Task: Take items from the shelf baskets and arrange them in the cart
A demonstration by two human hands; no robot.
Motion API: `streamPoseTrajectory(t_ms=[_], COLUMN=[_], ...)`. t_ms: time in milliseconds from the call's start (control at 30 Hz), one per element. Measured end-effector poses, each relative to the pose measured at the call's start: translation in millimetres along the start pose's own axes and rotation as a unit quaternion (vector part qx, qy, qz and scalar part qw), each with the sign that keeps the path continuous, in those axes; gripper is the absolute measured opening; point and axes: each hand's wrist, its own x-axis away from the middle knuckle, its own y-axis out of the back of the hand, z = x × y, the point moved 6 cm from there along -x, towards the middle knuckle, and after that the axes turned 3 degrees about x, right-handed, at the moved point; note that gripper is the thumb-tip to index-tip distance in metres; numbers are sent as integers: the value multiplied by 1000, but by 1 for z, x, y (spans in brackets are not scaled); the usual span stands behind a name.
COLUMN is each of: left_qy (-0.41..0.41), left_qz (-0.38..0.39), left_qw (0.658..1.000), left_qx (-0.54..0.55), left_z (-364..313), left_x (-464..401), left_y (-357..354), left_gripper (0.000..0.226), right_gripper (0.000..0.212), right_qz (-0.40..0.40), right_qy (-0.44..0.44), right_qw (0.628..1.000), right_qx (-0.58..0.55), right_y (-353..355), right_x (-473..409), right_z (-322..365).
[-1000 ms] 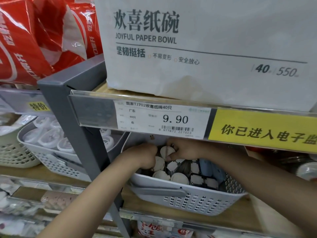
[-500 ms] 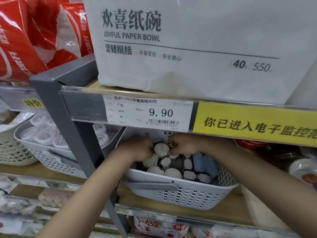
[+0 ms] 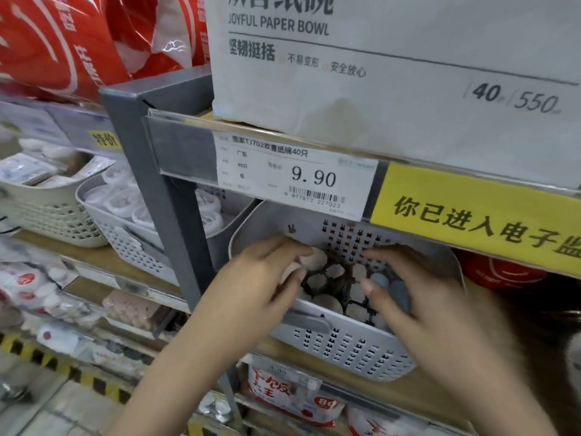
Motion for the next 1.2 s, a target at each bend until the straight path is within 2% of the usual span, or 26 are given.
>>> streamPoseTrajectory(t_ms=[33,100,233,367,467,600,733,933,1100,1200], left_qy=[-5,10,100,231,332,455,545,658,676,670], left_qz=[-5,-6,-30,-66,-84,-147,-185,-238,-283,-297], left_qw=[1000,1000,994,971,940,878,816,710,674,675], left_qx=[-12,-20,-15,-12,-3,-7,-61,-79,-91,-91], left_z=[-3,-1,24,67,96,120,132,142,168,203], left_x=[13,40,101,176,244,353,468,613,664,667], left_y=[3,9,26,48,71,112,148,195,238,262], left_gripper=[23,29,34,29,24,19,24,26,26,29], right_gripper=[27,31,29,25,27,30,31,34,32,31], right_qz=[-38,-52,-35,23,109,243,300,359,394,418], right_qy=[15,43,164,238,267,314,392,452,441,423], right_qw=[999,996,981,951,932,890,840,778,770,775], right_qx=[-12,-54,-101,-195,-221,-224,-224,-249,-240,-214], right_y=[2,-4,-23,-62,-104,-165,-212,-260,-299,-333], right_x=[5,15,29,41,50,71,106,159,167,152], right_z=[8,27,86,152,209,291,382,510,563,583])
